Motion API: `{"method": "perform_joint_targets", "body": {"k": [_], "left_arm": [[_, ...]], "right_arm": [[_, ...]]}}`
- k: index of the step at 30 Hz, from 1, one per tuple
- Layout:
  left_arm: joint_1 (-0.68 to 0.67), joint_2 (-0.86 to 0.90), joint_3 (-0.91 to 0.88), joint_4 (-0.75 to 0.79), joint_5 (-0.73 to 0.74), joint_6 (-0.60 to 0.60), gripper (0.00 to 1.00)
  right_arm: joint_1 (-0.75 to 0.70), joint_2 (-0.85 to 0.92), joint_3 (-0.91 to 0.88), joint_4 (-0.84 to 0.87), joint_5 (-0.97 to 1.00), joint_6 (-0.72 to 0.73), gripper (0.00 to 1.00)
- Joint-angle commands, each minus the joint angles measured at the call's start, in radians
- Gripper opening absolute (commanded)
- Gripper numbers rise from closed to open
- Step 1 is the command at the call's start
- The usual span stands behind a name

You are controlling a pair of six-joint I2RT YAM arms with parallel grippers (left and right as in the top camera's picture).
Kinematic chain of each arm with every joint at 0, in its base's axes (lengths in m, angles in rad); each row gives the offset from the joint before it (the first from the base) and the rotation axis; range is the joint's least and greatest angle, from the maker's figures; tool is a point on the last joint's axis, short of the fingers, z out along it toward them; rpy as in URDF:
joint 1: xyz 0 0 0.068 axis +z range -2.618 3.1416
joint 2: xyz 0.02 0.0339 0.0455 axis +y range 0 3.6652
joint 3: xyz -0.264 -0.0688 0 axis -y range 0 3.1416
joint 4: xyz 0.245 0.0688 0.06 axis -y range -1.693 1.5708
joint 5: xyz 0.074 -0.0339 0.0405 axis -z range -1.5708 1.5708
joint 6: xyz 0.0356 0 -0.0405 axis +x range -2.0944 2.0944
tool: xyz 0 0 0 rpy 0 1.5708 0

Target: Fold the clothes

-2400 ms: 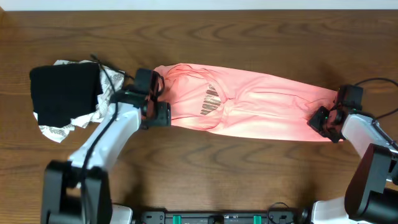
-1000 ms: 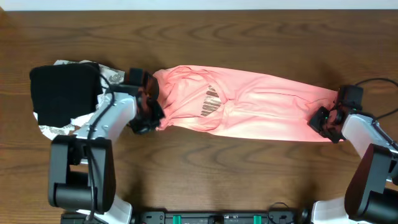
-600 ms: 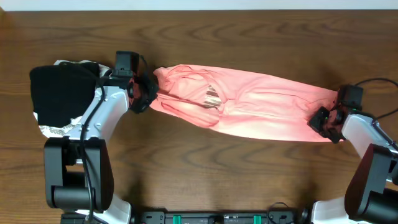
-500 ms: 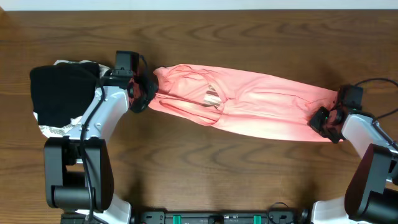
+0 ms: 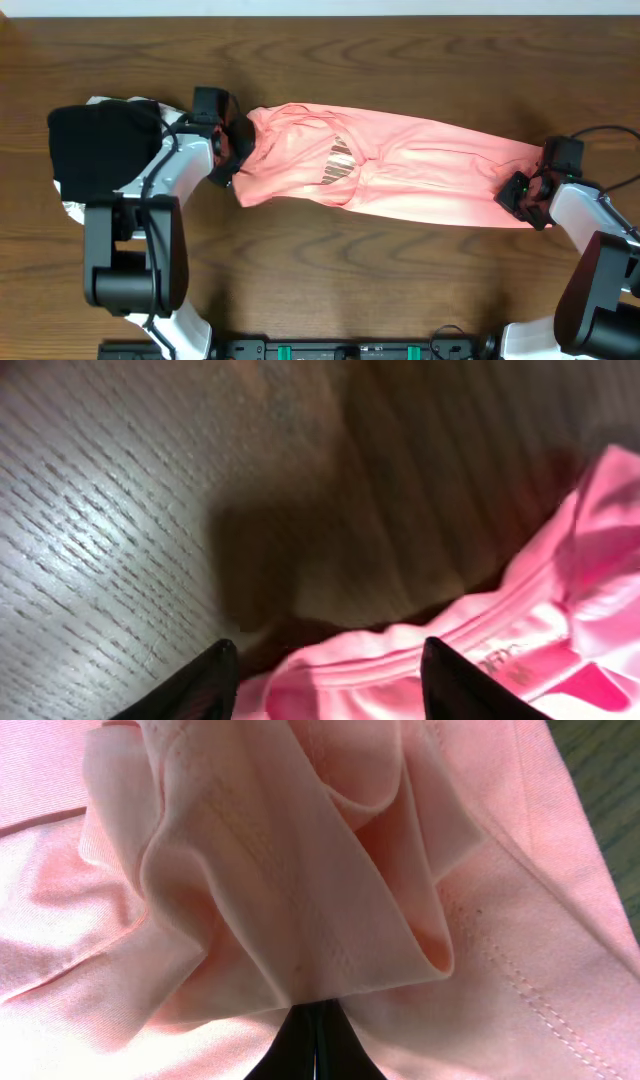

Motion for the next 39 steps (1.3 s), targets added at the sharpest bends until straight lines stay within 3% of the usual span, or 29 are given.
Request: {"method": "perform_joint_targets", "body": {"k": [1,12,18,25,28,33,39], "left_arm": [[0.003,0.0,0.017,0.002,-0.029,0.092,0.59],[0.004,-0.107,0.019,-0.084,-0.032,0.291,0.58],[0.004,-0.206,0.019,-0.163,-0.032,0.388,0.58],[0.004,-0.286,0.019,-0.216,-0.032,0.436,0.59],[0.004,-0.289,0.019,-0.233,-0.031,0.436,0.59],[0.004,-0.289,0.019,-0.24,-0.031,0.436,0.59],[0.004,-0.289,0.019,-0.248,0.011,0.436,0.63]], "right_arm": [[-0.016,0.027,-0.04,-0.03,0.048,0.015,0.01],[-0.016,0.027,-0.04,-0.029,0.048,0.013,0.05],[-0.016,0.014,-0.015,-0.031,0.007,-0.102,0.1],[-0.039,-0.06,0.038,-0.037,0.001,-0.15,0.08],[-0.055,-0.075,0.077,-0.037,-0.049,-0.235,0.05],[-0.087,-0.078,0.155,-0.035,-0.307,-0.373,0.04],[-0.172,-0.077,0.225,-0.103,-0.355,-0.269,0.64]]}}
